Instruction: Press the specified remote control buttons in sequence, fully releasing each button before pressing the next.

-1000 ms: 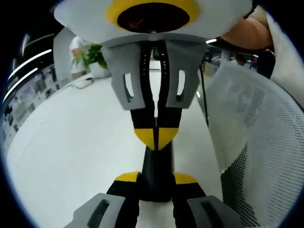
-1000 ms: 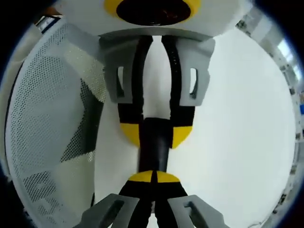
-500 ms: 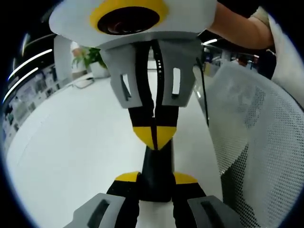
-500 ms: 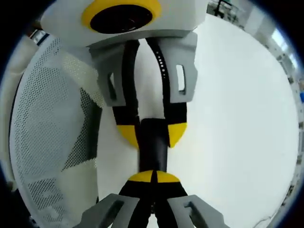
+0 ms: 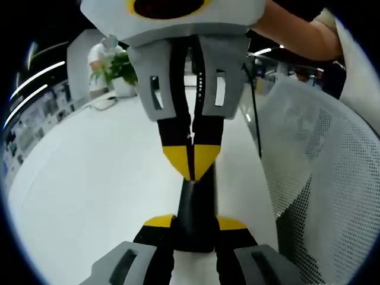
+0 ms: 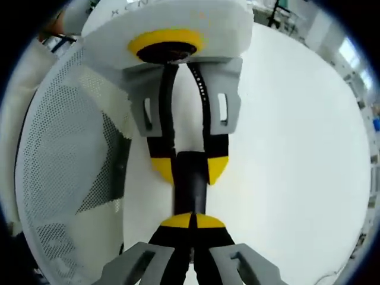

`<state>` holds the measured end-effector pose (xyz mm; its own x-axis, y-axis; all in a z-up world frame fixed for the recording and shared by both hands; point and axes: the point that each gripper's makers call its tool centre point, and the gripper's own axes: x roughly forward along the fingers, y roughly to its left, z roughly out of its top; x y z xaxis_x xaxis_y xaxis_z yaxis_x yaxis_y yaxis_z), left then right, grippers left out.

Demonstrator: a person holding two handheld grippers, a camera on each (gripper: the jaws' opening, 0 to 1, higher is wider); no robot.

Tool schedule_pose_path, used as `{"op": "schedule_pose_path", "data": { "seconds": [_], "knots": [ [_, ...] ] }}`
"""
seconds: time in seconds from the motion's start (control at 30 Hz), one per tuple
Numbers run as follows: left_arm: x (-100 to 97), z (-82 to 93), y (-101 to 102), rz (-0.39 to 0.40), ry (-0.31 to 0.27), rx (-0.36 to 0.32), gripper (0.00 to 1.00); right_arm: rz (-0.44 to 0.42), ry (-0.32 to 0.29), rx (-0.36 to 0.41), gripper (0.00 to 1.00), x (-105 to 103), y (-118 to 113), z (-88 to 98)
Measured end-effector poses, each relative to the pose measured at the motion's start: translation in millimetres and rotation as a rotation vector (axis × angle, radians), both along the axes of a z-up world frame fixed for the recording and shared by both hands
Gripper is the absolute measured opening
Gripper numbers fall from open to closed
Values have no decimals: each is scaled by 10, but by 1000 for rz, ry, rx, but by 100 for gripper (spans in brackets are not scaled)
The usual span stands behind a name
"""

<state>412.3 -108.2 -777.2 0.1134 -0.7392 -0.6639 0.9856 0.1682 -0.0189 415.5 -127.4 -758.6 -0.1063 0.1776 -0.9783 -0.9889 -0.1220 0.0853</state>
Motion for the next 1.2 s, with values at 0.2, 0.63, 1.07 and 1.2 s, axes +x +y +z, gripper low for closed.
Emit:
{"op": "schedule_pose_path", "data": {
  "seconds": [0.2, 0.63, 1.07, 1.2],
  "knots": [
    [-1, -2, 2, -3, 0, 1, 24, 7, -23, 18, 0, 15, 28, 162],
    [-6, 2, 1, -8, 1, 0, 24, 36, -37, 11, 0, -20, 38, 236],
    [0, 2, 2, -3, 1, -1, 24, 46, -24, 7, 0, -54, 53, 173],
    [1, 1, 2, -3, 1, -2, 24, 46, -12, 5, 0, -68, 50, 90]
  ]
}}
